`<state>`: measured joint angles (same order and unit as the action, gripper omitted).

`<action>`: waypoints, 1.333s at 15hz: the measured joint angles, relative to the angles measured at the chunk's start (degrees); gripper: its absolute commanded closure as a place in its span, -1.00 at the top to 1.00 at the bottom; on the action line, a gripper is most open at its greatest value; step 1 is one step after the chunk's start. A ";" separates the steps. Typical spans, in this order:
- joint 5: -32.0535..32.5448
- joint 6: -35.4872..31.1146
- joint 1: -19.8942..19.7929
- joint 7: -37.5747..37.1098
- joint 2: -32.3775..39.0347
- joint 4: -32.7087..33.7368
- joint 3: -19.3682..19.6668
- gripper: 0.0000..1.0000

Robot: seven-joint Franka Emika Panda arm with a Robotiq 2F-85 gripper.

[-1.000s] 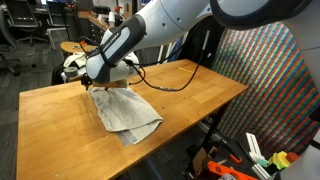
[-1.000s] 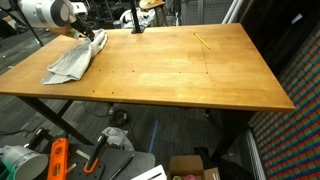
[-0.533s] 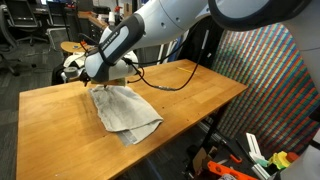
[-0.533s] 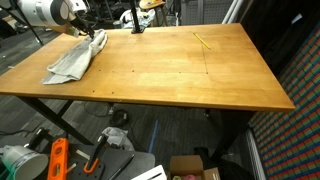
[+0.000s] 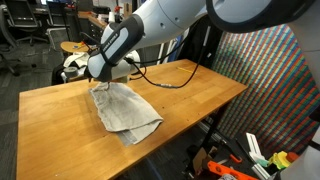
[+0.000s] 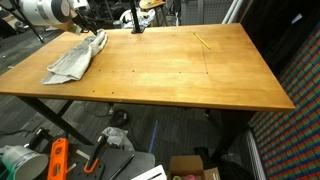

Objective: Fold the towel in half

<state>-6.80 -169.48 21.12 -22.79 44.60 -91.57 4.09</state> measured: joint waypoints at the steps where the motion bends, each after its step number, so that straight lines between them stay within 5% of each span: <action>1: 0.20 0.44 1.27 -0.91 0.08 -0.17 1.80 1.00; 5: 0.82 2.92 3.95 -3.05 0.64 -0.53 4.73 1.00; 20: 0.48 -1.49 2.30 -3.02 1.91 0.26 -1.13 1.00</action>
<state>-6.32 -170.96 23.42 -25.81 46.51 -91.31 2.96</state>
